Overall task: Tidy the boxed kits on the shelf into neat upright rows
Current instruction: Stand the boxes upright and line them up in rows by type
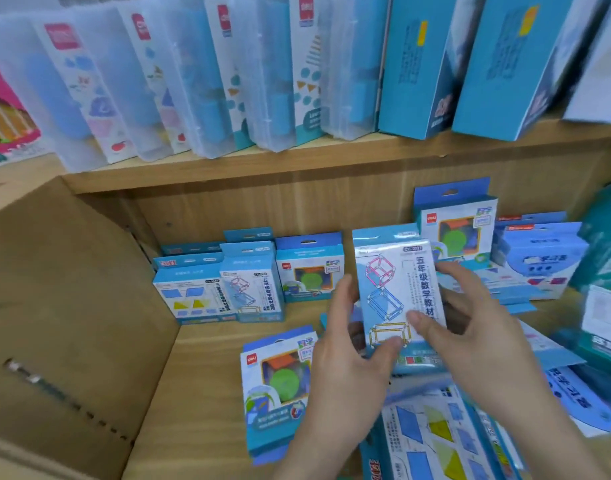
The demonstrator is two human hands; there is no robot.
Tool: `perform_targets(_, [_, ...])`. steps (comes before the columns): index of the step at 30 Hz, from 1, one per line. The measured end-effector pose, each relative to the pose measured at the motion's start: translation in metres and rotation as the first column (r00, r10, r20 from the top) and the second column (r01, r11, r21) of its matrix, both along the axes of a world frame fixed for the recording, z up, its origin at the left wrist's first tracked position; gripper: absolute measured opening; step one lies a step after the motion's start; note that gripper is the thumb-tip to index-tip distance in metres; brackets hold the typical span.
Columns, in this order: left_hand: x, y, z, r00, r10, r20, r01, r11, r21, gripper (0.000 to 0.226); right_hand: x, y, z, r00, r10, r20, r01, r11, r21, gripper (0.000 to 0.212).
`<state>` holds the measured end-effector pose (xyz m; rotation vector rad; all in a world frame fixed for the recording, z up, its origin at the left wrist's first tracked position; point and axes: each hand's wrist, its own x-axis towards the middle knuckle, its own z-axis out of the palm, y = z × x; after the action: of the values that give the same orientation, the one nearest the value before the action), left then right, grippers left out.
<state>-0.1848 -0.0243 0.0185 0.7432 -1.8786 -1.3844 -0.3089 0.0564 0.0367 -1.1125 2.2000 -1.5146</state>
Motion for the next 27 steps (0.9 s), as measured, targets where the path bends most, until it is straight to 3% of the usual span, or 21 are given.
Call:
perform_targets(3, [0.015, -0.011, 0.005, 0.991, 0.047, -0.126, -0.028, 0.989, 0.147, 0.074, 0.005, -0.011, 0.013, 0.952, 0.129, 0.279, -0.104, 0.989, -0.106, 0.070])
perform_targets(5, [0.030, -0.021, 0.007, 0.984, 0.079, -0.157, -0.045, 0.977, 0.208, 0.067, 0.011, -0.023, 0.019, 0.935, 0.174, 0.311, -0.149, 0.984, -0.102, 0.073])
perform_targets(11, [0.079, -0.063, 0.003, 0.967, 0.217, -0.133, -0.193, 0.966, 0.172, 0.059, 0.042, -0.079, 0.030, 0.886, 0.413, 0.211, -0.394, 0.910, -0.125, 0.071])
perform_targets(16, [0.112, -0.097, -0.018, 0.948, 0.317, 0.038, -0.318, 0.947, 0.037, 0.063, 0.061, -0.136, 0.015, 0.906, 0.407, 0.119, -0.395, 0.912, -0.112, 0.064])
perform_targets(19, [0.117, -0.115, -0.028, 0.941, 0.336, 0.045, -0.336, 0.942, -0.005, 0.063, 0.075, -0.162, 0.001, 0.879, 0.451, 0.157, -0.439, 0.892, -0.104, 0.049])
perform_targets(23, [0.121, -0.150, -0.041, 0.903, 0.424, 0.066, -0.423, 0.906, -0.034, 0.053, 0.092, -0.181, -0.020, 0.864, 0.487, 0.128, -0.487, 0.873, -0.032, 0.046])
perform_targets(27, [0.118, -0.164, -0.057, 0.912, 0.389, 0.135, -0.390, 0.921, -0.020, 0.052, 0.090, -0.182, -0.029, 0.883, 0.402, -0.242, -0.349, 0.908, 0.234, 0.029])
